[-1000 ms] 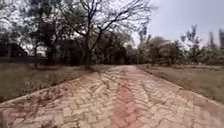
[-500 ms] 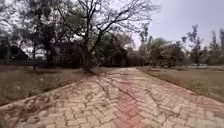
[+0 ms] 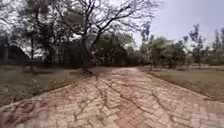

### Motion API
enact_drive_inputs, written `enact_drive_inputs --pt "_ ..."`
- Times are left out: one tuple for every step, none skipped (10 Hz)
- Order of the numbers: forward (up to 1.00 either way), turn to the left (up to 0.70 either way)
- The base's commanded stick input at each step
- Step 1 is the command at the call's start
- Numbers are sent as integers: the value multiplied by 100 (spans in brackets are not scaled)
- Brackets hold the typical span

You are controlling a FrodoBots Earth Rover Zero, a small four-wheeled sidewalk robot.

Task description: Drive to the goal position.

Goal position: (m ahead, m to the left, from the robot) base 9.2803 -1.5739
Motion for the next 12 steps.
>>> enact_drive_inputs --pt "70 0" --pt "70 0" --pt "70 0" --pt "70 0" --pt "70 0" --pt "70 0" --pt "70 0" --pt "70 0" --pt "70 0" --pt "70 0" --pt "70 -3" --pt "70 -19"
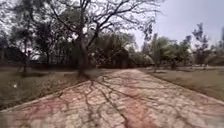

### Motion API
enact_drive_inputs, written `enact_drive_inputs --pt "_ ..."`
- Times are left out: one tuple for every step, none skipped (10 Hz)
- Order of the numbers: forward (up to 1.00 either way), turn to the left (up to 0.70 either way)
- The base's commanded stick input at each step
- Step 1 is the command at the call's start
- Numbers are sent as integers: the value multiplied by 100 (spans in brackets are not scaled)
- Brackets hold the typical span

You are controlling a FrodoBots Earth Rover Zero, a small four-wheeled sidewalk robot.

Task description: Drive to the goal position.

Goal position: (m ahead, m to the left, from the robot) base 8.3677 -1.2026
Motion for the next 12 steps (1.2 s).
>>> enact_drive_inputs --pt "70 -35" --pt "70 -35" --pt "70 -35" --pt "70 0" --pt "70 0" --pt "70 0" --pt "70 0" --pt "70 0" --pt "70 0" --pt "70 0" --pt "70 0" --pt "70 0"
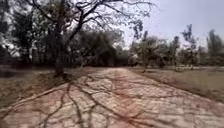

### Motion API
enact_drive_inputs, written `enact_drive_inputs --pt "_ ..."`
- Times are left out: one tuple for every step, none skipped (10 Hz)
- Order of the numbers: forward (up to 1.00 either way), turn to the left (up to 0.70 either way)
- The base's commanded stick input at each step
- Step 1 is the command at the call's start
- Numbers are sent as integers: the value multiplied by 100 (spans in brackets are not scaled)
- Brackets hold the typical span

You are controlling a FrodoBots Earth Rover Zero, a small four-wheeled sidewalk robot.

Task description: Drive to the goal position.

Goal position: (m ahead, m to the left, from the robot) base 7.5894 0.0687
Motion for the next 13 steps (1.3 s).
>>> enact_drive_inputs --pt "70 0" --pt "70 0" --pt "70 0" --pt "70 0" --pt "70 0" --pt "70 0" --pt "70 0" --pt "70 0" --pt "70 0" --pt "70 0" --pt "70 0" --pt "70 0" --pt "70 0"
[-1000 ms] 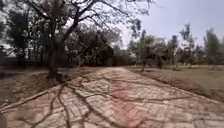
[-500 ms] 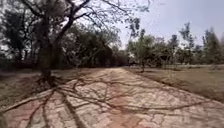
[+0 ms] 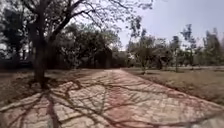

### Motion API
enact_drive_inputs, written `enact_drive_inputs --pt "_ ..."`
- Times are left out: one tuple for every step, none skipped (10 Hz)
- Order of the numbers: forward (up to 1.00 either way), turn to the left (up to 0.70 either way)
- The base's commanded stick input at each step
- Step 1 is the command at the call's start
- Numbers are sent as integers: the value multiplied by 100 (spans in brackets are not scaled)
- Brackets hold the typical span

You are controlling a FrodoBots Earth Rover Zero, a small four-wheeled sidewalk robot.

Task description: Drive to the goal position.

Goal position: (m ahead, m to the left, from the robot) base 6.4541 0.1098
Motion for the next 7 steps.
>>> enact_drive_inputs --pt "70 0" --pt "70 0" --pt "70 0" --pt "70 0" --pt "70 0" --pt "70 0" --pt "70 0"
